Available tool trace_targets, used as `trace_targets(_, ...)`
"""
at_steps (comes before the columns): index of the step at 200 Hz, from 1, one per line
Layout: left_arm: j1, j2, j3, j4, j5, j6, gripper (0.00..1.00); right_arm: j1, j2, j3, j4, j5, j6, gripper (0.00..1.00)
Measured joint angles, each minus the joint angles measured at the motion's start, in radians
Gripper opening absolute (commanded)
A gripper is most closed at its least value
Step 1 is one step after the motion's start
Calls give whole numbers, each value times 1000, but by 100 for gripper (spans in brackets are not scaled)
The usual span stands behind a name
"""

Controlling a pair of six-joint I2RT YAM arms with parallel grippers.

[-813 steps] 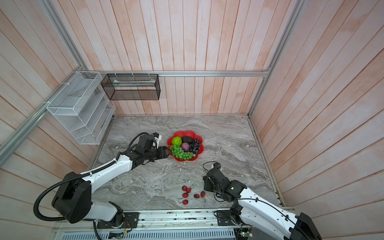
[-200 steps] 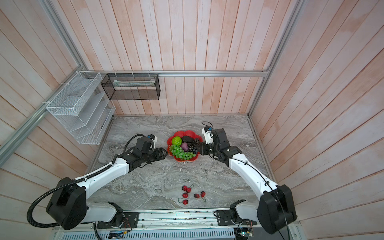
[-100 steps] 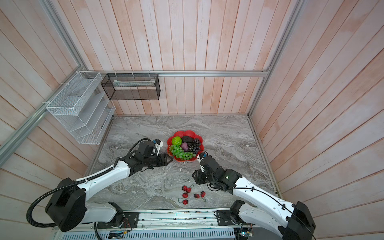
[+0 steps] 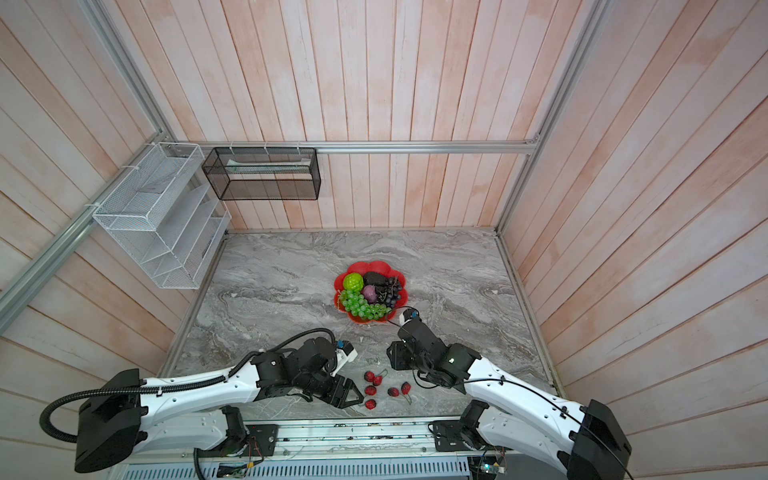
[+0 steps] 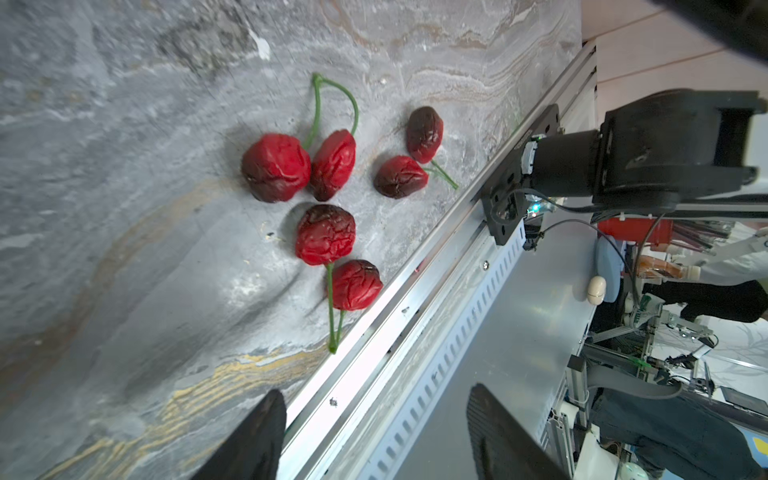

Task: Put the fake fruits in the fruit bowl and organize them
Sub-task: 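Move the left gripper to a red cherry pair while the right gripper hovers over another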

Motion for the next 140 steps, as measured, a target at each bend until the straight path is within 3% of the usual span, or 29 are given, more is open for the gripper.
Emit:
trace_targets(58,-9,168,17,22,-23,-22,56,-43,-8,-26,46,-8,-19,45)
trace_targets(101,-9,193,19,49,-22,-29,47,-49,-19,-51,79,-23,-19,43)
trace_targets(122,-9,204,19,68,-22,-33,36,-54,-23,-63,84,-24,-19,43)
trace_targets(140,-9,219,27,77,-23,-40,35,-63,-26,-70,97,-29,-21,43)
